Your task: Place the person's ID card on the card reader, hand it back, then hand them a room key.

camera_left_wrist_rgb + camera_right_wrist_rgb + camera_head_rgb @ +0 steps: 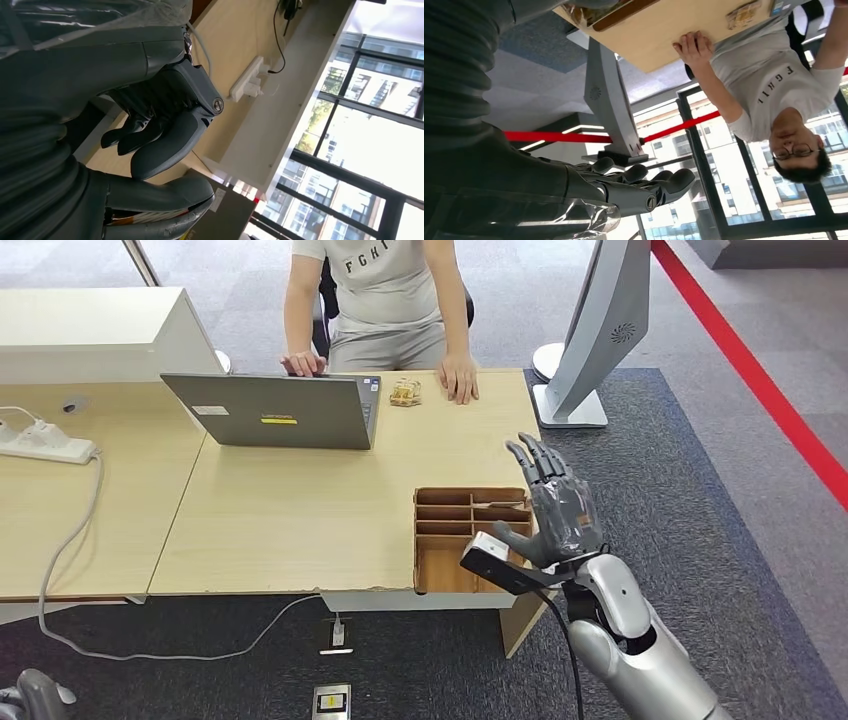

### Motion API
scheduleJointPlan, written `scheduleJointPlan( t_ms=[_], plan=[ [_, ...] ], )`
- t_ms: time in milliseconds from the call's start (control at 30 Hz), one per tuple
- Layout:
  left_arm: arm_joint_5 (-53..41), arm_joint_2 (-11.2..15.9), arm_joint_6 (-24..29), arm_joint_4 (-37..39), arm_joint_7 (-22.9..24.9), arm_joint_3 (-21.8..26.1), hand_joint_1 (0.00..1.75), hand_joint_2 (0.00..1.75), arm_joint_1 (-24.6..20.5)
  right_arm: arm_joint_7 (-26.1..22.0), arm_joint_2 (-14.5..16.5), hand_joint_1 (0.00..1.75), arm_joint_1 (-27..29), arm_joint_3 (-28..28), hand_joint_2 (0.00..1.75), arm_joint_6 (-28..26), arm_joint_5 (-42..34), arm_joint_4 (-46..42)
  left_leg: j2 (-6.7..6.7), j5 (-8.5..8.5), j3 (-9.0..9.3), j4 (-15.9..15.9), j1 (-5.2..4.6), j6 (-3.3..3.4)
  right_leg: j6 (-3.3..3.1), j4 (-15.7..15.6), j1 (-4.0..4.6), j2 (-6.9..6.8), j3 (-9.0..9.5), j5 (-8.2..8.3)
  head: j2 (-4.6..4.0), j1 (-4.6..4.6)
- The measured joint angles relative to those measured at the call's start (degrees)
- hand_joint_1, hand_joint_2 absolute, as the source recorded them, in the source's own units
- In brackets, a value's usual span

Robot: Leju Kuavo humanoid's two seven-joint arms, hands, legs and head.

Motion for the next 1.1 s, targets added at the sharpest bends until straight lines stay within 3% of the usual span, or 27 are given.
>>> scheduleJointPlan(
  t_ms=[400, 1100],
  plan=[
    [1.0, 0.5, 0.8, 0.0, 0.0, -0.3, 1.75, 1.75, -0.4, 1.1, 0.0, 0.00, 0.0, -0.4, 1.75, -0.6, 0.8, 9.0, 0.01, 0.00, 0.01, 0.0, 0.01, 0.00, 0.00, 0.0, 0.00, 0.01, -0.04, 0.00, 0.00, -0.01],
    [2.8, 3.5, 2.9, 1.2, 0.0, -3.2, 1.75, 1.75, -2.1, 1.3, 2.9, 0.00, 0.8, -0.4, 1.75, 2.9, 5.7, 11.1, 0.02, 0.00, 0.03, 0.0, 0.00, 0.00, -0.01, 0.0, 0.00, 0.02, -0.02, 0.01, 0.00, -0.01]
  ],
)
